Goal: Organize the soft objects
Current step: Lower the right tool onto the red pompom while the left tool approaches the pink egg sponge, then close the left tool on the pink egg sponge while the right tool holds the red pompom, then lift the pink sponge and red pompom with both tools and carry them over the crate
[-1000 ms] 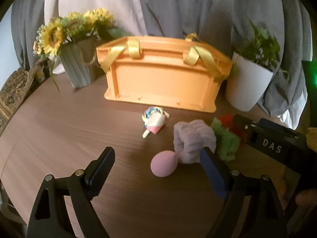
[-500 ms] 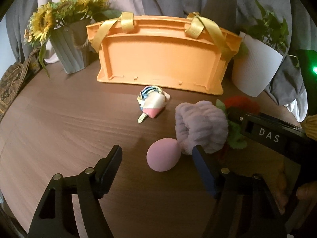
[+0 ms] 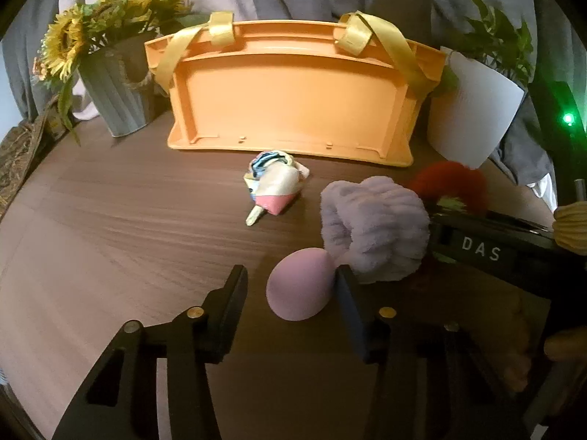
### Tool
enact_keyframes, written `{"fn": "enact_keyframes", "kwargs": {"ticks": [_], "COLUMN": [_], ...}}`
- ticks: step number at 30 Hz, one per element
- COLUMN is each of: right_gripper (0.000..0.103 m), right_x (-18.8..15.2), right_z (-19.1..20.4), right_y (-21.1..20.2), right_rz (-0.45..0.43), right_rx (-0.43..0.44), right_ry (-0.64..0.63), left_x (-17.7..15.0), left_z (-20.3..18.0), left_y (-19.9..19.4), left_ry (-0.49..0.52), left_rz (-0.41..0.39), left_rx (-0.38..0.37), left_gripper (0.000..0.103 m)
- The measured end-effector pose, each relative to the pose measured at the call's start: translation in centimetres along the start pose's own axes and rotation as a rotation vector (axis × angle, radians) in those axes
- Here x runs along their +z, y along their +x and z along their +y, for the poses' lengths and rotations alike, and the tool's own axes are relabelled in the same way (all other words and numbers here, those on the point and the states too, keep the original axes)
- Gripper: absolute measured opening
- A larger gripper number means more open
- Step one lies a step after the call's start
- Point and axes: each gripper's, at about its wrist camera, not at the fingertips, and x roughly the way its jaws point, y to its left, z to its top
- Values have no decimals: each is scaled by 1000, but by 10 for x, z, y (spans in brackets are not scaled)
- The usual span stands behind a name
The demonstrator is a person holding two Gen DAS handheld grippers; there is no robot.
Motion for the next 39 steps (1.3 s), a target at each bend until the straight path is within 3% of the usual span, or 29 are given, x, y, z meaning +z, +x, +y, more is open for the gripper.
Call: {"fn": "enact_keyframes", "kwargs": {"ticks": [6,12,19,39], "right_gripper": [55,44,41,41], "right_x": [-1,-5,-10,-16], "right_z": [-4,-5,1,37], "right_y": [2,-2,-20,-101], "right_rz": [17,8,-22,-139], "right_rx": [0,-18,-38,-75], "right_ry": [11,11,2,38], "left_x": [1,0,3,23], "left_z": [1,2,8,35], "left_y": [8,6,-9,-84], "left_ry": [-6,1,3,37], "left_rz": [19,11,-23,-159], "left_rx": [-40,-53,-55,-149], "left_gripper": [39,37,37,37]}}
